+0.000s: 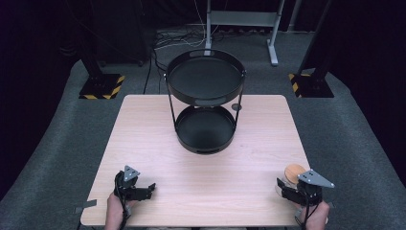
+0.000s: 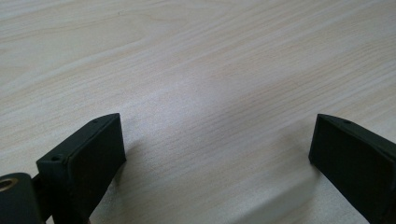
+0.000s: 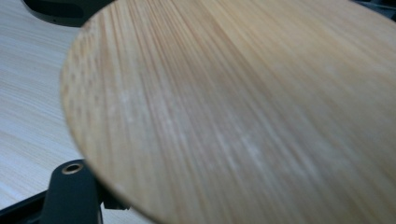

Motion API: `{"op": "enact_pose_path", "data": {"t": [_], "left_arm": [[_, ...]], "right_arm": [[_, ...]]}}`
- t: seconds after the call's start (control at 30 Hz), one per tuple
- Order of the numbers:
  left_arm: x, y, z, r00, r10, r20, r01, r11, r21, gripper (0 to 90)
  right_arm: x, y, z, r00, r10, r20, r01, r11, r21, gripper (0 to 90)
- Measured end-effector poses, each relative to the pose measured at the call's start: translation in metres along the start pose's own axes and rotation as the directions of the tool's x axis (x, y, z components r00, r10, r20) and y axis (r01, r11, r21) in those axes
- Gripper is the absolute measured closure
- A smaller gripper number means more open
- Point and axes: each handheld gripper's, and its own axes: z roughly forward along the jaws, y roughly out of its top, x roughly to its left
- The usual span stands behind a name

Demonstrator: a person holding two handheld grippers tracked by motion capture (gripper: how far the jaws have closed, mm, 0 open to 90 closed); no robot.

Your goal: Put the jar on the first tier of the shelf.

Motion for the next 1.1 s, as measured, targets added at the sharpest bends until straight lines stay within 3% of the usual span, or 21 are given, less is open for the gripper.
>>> {"op": "enact_pose_path", "data": {"t": [0.4,1.1], "left_arm": [[0.0,0.0,0.0,1.0,0.001,0.0,-0.001,1.0,0.001,3.3],[0.0,0.0,0.0,1.0,0.0,0.0,0.0,1.0,0.0,3.2]], "right_arm": [[0.002,0.002,-0.001,0.9999,0.017,-0.003,-0.017,1.0,-0.025,25.7],[0.012,0.02,0.004,0.9994,-0.017,-0.029,0.016,0.999,-0.043,25.7]]}}
